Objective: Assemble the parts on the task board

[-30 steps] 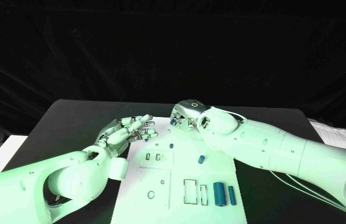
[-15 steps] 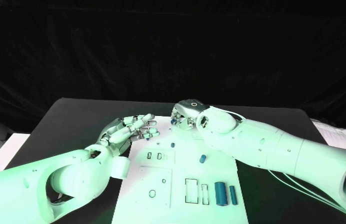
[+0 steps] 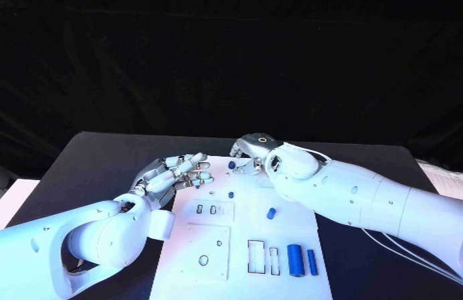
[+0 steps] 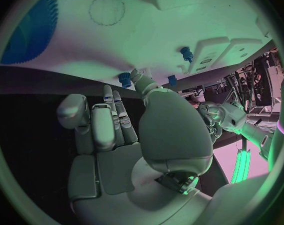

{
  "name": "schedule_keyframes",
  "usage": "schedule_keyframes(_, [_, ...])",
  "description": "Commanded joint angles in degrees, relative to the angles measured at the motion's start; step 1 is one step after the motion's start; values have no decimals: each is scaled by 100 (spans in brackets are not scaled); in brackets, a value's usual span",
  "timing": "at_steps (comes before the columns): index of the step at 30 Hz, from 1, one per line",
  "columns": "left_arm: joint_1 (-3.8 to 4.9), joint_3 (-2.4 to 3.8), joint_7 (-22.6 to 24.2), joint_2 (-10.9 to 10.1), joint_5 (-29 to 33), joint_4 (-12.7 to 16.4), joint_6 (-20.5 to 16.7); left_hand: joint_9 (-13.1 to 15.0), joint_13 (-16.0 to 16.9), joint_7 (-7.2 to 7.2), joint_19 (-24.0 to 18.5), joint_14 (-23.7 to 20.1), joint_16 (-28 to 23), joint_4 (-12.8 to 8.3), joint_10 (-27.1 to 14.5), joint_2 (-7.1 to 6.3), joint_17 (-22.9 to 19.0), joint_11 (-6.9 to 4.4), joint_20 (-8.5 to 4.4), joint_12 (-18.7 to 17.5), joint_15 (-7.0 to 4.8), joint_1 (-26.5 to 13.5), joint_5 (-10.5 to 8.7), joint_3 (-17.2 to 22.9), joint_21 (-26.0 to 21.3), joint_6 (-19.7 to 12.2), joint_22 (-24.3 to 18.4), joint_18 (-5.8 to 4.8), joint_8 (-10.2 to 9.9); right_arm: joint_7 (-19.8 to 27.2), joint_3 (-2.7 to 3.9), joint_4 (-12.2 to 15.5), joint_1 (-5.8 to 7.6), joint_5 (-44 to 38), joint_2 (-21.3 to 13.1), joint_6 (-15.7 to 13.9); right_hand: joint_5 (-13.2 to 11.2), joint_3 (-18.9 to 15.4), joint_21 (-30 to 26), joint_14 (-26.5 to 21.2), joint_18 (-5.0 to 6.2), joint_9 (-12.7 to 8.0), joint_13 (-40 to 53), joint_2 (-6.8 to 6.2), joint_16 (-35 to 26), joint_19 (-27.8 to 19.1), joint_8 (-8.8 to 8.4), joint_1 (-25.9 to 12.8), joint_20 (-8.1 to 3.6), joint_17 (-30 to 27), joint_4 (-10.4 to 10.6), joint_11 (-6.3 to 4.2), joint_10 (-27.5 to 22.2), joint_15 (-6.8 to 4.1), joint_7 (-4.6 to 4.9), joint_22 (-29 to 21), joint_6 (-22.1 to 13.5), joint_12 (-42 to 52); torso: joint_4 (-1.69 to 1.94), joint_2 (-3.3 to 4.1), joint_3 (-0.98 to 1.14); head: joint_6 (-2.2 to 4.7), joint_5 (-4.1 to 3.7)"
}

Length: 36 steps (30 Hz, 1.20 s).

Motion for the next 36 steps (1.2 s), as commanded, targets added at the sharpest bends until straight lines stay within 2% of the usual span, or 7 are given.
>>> schedule_keyframes(1, [9, 4, 22, -15, 2, 5, 125, -9, -7, 27, 9, -4, -28, -43, -20, -1, 8, 21, 35, -39, 28, 25, -22, -3, -20, -28, -5, 69, -20, -35, 3, 270, 20, 120, -249, -275, -15, -65, -8, 138, 29, 16, 23, 86, 5, -3, 34, 127, 20, 35, 36, -24, 121, 28, 2, 27, 11, 82, -2, 2, -3, -19, -26])
schedule_keyframes(7, [10, 4, 23, -69, 2, 16, 123, -9, -7, 27, 9, -4, -28, -43, -20, -1, 8, 21, 35, -39, 28, 25, -22, -3, -20, -28, -5, 69, -20, -123, 56, 918, 107, 716, -961, -216, 94, 29, 126, 198, -11, 37, 74, 217, 154, 136, 45, 320, -22, 261, 47, -104, 660, -30, -11, 254, 161, 317, -40, -6, 4, 15, -72])
schedule_keyframes(11, [11, 4, 19, -93, 2, 32, 132, -8, -7, 29, 8, -5, -33, -45, -22, -1, 9, 23, 36, -42, 30, 22, -23, -6, -23, -30, -8, 69, -24, -324, 90, 1292, 179, 1412, -1476, 122, 249, 38, 281, 252, -57, 24, 274, 119, 306, 292, 16, 333, -116, 506, 65, -273, 1454, -156, -98, 518, 150, 692, -82, -16, 7, 20, -95])
schedule_keyframes(16, [12, 3, 15, -97, 2, 32, 144, -8, -7, 29, 8, -5, -33, -45, -22, -1, 9, 23, 36, -42, 30, 22, -23, -6, -23, -30, -8, 69, -24, -547, 105, 1471, 224, 1852, -1897, 575, 355, -996, 701, 381, -207, 16, 1839, -174, 738, 711, 24, -191, -313, 1283, 494, -474, 2465, -332, -278, 1281, 91, 2379, -140, -37, 16, 37, -92])
schedule_keyframes(18, [12, 3, 15, -87, 2, 24, 149, -8, -7, 29, 8, -5, -33, -45, -22, -1, 9, 23, 36, -42, 30, 22, -23, -6, -23, -30, -8, 69, -24, -627, 107, 1482, 227, 1818, -1987, 697, 547, -1865, 809, 391, -238, 25, 4096, 80, 911, 776, 82, 182, -342, 1583, 782, -428, 2086, -270, -287, 1465, 0, 4335, -152, -36, 26, 43, -96])
schedule_keyframes(22, [11, 3, 16, -59, 2, 4, 162, -8, -7, 29, 8, -5, -33, -45, -22, -1, 9, 23, 36, -42, 30, 22, -23, -6, -23, -30, -8, 69, -24, -743, 109, 1453, 207, 1387, -2040, 827, 608, -1996, 940, 445, -276, 37, 6307, 85, 1093, 878, 43, 394, -272, 1982, 1026, -387, 2186, -243, -230, 1723, -2, 6356, -153, -30, 22, 57, -132])
schedule_keyframes(36, [10, 2, 11, -8, 2, -46, 171, -7, -5, 29, 8, -5, -39, -48, -19, 3, 12, 23, 38, -45, 31, 20, -23, -8, -27, -28, -12, 70, -26, -748, 106, 1254, 52, 888, -1789, 904, 672, -2015, 1051, 477, -319, 47, 7882, 132, 1192, 961, 50, 512, -203, 2207, 1218, -345, 2559, -211, -176, 1940, 31, 7807, -133, -28, 16, 6, -122])
